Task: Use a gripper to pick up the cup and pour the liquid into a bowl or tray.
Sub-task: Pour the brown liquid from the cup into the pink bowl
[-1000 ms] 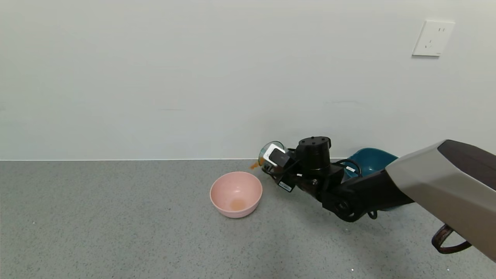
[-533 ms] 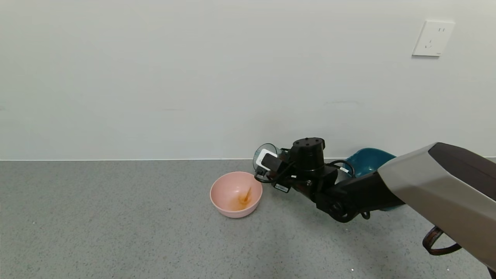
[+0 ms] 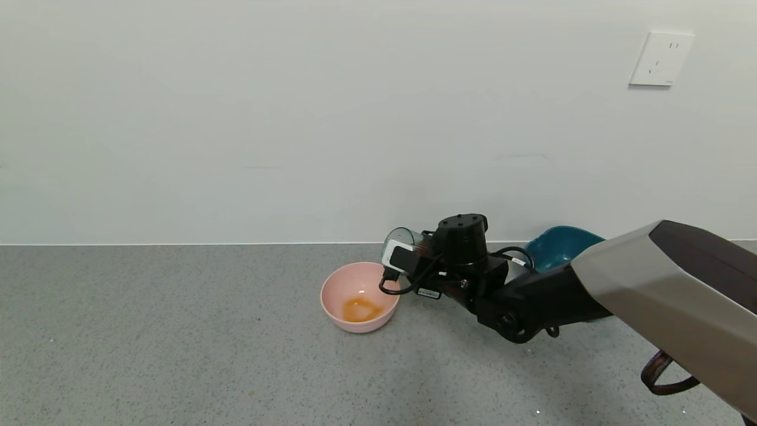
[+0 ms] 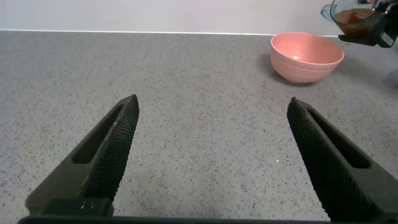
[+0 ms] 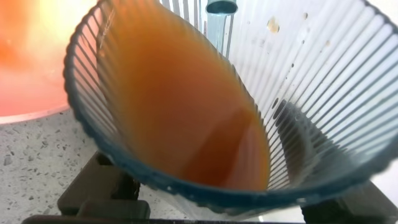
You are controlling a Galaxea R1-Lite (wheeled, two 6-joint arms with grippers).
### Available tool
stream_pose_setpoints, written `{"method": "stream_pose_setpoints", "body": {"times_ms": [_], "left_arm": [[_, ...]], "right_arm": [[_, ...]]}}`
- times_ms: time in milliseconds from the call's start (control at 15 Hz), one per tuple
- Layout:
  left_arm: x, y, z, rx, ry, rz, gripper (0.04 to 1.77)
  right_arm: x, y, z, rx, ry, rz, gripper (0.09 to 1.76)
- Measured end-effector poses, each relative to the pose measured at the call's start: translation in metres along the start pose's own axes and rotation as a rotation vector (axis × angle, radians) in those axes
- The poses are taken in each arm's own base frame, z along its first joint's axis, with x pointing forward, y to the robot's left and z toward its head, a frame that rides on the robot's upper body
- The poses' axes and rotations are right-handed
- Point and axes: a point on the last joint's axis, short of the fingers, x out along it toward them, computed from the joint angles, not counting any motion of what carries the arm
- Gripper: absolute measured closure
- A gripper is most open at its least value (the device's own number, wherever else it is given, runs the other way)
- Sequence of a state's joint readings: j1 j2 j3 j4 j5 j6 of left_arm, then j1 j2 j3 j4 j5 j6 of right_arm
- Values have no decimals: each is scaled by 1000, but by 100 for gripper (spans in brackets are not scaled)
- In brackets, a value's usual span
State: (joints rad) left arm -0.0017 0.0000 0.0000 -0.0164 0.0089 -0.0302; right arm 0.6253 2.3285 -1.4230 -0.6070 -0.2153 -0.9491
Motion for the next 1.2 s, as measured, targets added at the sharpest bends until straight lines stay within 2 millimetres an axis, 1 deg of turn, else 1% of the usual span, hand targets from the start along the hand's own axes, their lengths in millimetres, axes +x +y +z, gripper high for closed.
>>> {"method": "stream_pose_setpoints", "body": {"times_ms": [333,600,933,1200], "left_arm": [[0,0,0,0,0,0,9],[0,0,0,0,0,0,9],[0,0,0,0,0,0,9],[0,0,0,0,0,0,9]], "right_arm": [[0,-1,0,-116,19,-16,48],[2,3,-1,-179,22,-7,48],[13,-2,6,-250,4,-43,48],[17,0,7,-298,11,-45,48]]}}
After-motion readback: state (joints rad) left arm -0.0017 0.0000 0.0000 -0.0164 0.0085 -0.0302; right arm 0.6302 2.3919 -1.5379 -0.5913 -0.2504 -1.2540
